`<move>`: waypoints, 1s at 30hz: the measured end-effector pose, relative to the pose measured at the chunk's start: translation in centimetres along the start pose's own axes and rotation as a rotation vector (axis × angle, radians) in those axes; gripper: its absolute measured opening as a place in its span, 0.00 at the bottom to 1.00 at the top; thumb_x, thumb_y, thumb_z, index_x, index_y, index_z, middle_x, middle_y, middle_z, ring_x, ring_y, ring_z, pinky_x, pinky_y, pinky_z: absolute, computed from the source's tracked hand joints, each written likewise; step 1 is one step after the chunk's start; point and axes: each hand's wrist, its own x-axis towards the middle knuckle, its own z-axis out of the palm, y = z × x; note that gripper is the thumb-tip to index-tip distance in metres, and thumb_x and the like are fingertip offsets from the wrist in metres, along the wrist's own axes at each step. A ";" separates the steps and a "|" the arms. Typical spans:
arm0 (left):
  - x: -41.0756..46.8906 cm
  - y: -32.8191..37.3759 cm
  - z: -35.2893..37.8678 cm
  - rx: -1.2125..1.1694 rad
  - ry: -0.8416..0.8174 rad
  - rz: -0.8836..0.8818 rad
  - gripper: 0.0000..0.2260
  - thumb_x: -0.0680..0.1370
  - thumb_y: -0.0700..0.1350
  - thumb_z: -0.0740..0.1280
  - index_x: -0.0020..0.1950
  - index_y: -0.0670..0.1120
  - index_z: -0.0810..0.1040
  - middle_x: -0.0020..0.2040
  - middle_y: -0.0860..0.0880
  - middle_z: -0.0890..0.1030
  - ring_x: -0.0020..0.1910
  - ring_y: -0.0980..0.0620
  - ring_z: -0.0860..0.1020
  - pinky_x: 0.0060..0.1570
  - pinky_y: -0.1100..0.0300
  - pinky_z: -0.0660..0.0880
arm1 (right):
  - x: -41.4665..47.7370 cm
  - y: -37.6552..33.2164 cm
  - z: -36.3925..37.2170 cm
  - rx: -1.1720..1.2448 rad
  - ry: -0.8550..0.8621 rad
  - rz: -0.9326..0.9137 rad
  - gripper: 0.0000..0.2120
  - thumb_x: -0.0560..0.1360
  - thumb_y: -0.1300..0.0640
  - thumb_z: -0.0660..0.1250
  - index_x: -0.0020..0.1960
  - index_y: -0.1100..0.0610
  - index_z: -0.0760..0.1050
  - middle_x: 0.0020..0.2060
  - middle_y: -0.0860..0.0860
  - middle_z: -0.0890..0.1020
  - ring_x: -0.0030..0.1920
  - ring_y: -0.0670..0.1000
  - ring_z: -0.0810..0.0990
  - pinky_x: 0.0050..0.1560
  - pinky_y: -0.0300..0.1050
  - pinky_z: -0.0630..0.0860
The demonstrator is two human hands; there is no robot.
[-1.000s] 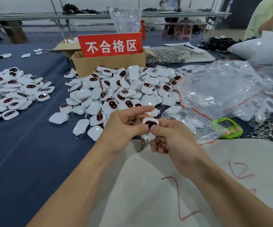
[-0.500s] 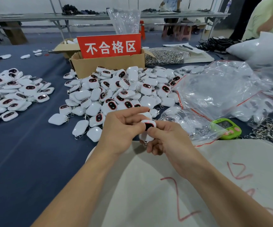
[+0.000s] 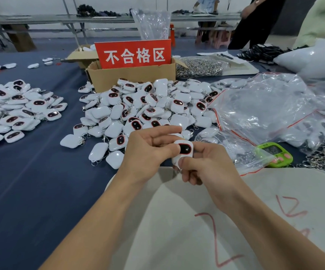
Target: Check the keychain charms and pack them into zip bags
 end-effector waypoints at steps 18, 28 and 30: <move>-1.1 -0.4 0.3 0.577 0.247 0.274 0.17 0.69 0.46 0.81 0.51 0.66 0.85 0.43 0.66 0.85 0.45 0.65 0.81 0.44 0.75 0.71 | -0.8 -1.1 -0.9 -0.389 0.409 -0.387 0.13 0.71 0.66 0.76 0.44 0.47 0.86 0.34 0.35 0.84 0.37 0.37 0.83 0.40 0.25 0.73; -0.6 -0.8 0.0 0.526 0.219 0.257 0.14 0.71 0.42 0.81 0.48 0.61 0.88 0.42 0.62 0.86 0.45 0.58 0.84 0.46 0.62 0.78 | -0.7 -1.2 -1.3 -0.525 0.456 -0.451 0.14 0.70 0.65 0.77 0.42 0.45 0.86 0.35 0.37 0.83 0.37 0.42 0.82 0.42 0.37 0.77; -0.6 -0.7 -0.1 0.514 0.207 0.273 0.16 0.71 0.41 0.80 0.48 0.63 0.87 0.41 0.62 0.86 0.43 0.60 0.83 0.43 0.66 0.76 | -0.6 -1.2 -1.3 -0.506 0.435 -0.440 0.13 0.70 0.65 0.76 0.41 0.46 0.86 0.35 0.36 0.83 0.37 0.40 0.82 0.41 0.32 0.77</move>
